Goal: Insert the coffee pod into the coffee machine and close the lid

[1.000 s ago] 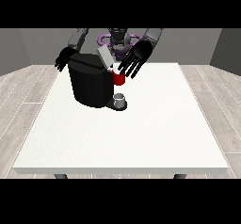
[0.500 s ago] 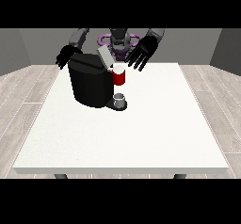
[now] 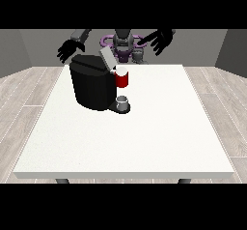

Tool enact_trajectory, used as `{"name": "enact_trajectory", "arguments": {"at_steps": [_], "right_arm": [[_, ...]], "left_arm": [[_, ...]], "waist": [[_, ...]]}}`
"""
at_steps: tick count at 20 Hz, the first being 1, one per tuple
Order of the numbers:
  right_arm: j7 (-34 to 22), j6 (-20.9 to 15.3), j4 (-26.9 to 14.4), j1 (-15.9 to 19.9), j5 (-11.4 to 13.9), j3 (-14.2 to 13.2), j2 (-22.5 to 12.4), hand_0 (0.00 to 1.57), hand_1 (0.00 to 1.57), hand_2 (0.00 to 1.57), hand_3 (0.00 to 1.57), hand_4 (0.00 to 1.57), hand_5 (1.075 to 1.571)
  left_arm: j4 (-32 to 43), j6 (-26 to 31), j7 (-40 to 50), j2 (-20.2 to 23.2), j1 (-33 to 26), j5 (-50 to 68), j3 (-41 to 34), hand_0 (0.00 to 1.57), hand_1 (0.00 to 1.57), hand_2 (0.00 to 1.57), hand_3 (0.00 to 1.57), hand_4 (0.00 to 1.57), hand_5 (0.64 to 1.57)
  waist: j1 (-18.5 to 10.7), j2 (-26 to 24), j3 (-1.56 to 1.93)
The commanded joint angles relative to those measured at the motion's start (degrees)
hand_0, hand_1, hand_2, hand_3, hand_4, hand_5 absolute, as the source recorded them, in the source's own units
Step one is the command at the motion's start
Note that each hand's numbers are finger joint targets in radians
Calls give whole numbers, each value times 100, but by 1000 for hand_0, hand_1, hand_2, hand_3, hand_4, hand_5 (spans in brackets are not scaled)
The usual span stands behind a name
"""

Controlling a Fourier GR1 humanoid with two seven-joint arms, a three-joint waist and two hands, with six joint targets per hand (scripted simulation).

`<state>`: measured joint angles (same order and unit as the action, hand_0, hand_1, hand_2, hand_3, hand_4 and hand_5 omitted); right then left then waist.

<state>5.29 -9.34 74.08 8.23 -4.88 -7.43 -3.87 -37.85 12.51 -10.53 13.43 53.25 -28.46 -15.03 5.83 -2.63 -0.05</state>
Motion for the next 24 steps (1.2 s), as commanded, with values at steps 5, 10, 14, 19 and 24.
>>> {"name": "enact_trajectory", "arguments": {"at_steps": [5, 10, 14, 19, 24], "right_arm": [[-250, 134, 190, -377, 194, 66, -367, 0, 0, 0, 0, 366, 1571], [-861, 496, 908, 133, 2, 393, -354, 0, 0, 0, 0, 257, 1571], [-835, 644, 1002, 292, 116, 432, -574, 0, 0, 0, 0, 43, 1571], [-686, 834, 1010, 287, 111, 562, -494, 0, 0, 0, 0, 0, 1571], [-954, 1106, 747, 840, 107, 417, -855, 0, 0, 0, 0, 239, 1571]], "left_arm": [[-182, 344, -282, -580, -1213, 854, -424, 0, 0, 0, 0, 0, 1571], [-201, -11, -289, -869, -1616, 1124, -643, 0, 0, 0, 0, 90, 1571], [-428, 271, -181, -1026, -1863, 1333, -559, 0, 0, 0, 0, 0, 1571], [-881, 457, -65, -1083, -2129, 1778, -644, 0, 0, 0, 0, 135, 1571], [-1432, 469, -195, -1333, -2560, 1936, -195, 0, 0, 0, 0, 0, 1571]], "waist": [[-729, -1126, 0], [-579, -1156, -1], [-901, -1195, 4], [-1126, -1030, 5], [-1493, -870, 5]]}}
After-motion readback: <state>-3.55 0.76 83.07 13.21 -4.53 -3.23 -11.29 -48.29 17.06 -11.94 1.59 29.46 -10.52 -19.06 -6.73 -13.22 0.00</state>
